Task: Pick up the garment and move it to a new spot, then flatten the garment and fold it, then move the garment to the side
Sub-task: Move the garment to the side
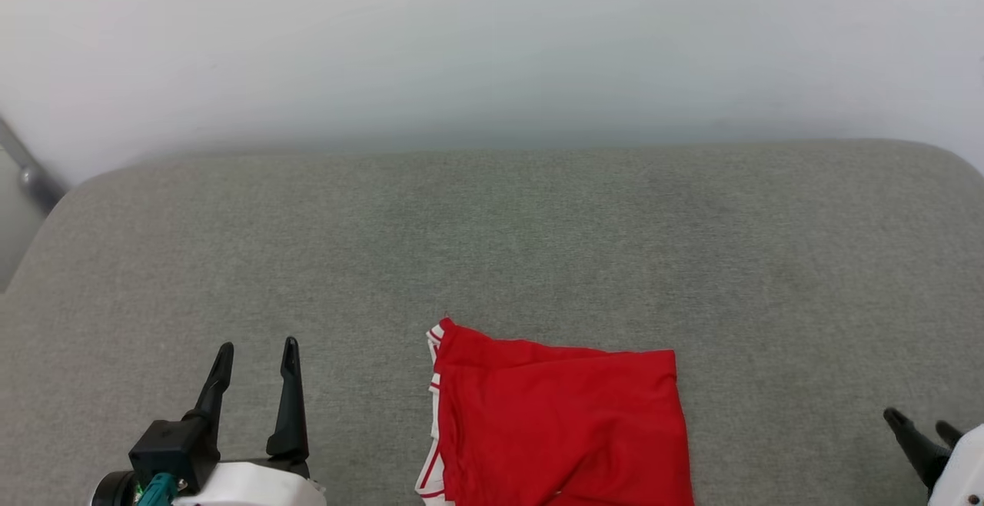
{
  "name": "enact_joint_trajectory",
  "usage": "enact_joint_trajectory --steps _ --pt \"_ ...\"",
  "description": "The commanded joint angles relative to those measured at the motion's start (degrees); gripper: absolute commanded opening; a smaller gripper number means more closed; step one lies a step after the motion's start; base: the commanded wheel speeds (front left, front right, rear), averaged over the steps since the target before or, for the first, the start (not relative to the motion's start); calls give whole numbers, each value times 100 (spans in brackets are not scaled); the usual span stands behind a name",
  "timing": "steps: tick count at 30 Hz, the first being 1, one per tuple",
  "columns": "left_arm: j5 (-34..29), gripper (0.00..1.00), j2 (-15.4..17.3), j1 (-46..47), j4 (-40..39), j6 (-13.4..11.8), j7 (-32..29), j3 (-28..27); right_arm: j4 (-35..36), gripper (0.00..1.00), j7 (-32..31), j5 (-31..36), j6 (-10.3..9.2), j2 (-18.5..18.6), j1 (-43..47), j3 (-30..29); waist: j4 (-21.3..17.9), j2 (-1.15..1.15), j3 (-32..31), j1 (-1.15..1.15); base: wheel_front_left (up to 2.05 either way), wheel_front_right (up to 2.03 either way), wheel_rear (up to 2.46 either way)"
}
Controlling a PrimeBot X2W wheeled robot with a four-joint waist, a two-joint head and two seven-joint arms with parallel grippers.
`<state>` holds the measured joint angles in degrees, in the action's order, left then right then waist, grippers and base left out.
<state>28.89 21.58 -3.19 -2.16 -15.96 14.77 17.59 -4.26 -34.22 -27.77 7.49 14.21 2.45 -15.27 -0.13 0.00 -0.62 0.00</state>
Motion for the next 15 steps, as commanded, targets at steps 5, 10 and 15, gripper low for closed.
enact_joint_trajectory --steps 5,10,15 --pt "-68 100 -58 163 -45 29 32 2 -230 100 -1292 -463 1 -305 -205 -354 175 0 135 0 0 0 0" --pt "-118 100 -168 386 -19 121 39 36 -590 100 -2172 -1082 -1 -842 -569 -653 390 0 411 0 0 0 0" --pt "-183 100 -273 673 93 235 46 62 -1207 100 -2492 -1662 0 -1084 -1032 -644 613 0 684 0 0 0 0"
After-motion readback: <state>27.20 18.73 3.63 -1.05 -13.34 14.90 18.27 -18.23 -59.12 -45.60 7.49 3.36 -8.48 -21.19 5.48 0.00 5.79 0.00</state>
